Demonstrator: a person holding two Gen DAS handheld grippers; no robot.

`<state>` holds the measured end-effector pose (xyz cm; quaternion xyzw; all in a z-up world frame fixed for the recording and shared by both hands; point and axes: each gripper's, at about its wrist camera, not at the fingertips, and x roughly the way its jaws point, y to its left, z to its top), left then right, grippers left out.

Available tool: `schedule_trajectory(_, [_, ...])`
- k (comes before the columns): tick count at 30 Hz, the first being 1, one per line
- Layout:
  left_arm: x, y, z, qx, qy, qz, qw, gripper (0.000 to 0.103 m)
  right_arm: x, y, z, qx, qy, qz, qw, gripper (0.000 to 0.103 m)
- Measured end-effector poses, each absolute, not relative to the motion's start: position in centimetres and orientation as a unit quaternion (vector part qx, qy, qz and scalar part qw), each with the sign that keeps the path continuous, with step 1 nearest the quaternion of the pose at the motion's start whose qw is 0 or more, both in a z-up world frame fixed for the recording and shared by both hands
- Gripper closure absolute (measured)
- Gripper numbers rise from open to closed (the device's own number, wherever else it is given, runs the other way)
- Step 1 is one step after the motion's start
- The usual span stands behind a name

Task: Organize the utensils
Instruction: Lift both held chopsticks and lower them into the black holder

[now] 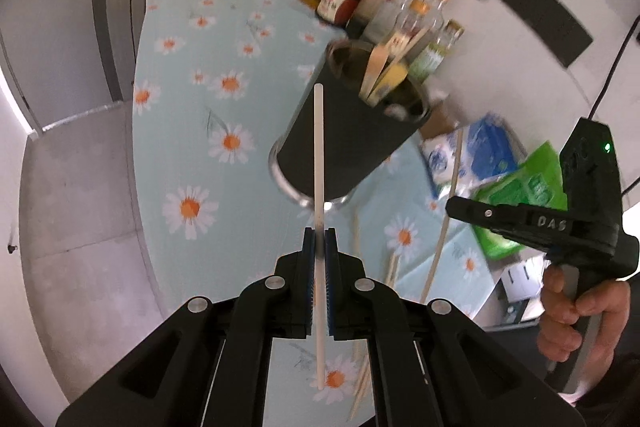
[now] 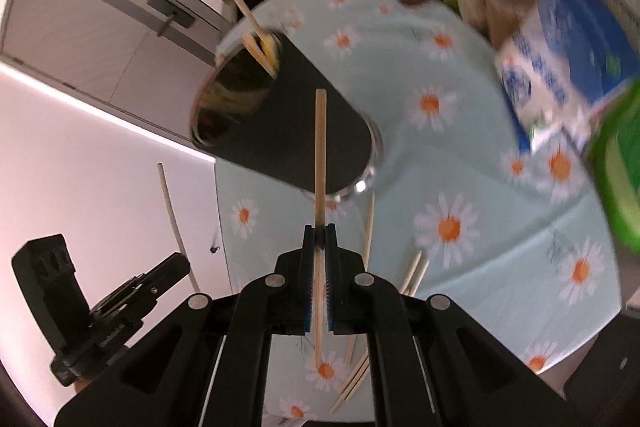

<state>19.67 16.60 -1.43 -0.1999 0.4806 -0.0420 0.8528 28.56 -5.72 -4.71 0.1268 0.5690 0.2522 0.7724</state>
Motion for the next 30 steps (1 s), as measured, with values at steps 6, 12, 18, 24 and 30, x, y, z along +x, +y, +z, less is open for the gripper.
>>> schedule_trajectory(6, [20.4, 15.7, 1.4, -0.208, 0.443, -0.039, 0.871, 0.1, 29.7, -5.6, -1.8, 0.108, 0.529, 0.283, 0.793, 0.097])
schedule_trajectory(12, [21.5, 14.7, 3.4, -0.206, 0.42, -0.035, 0.883, 0.1, 30.0, -5.0, 1.0, 0.066, 0.477, 0.303, 0.822, 0.097])
schedule_trajectory(18, [22.2, 14.2, 4.6, -0.207, 0.398, -0.033, 0.893, 0.099, 31.4, -4.6, 2.4, 0.058, 0.452, 0.324, 0.829, 0.097])
schedule_trajectory(24, [23.0, 13.7, 6.1, -0.204, 0.362, -0.035, 0.909, 0.1, 32.1, -4.0, 4.5, 0.05, 0.418, 0.349, 0.837, 0.097])
schedule_trajectory(30, [24.2, 13.6, 7.3, -0.204, 0.324, -0.037, 0.923, 0.1, 33.2, -3.5, 6.2, 0.058, 0.392, 0.372, 0.839, 0.097])
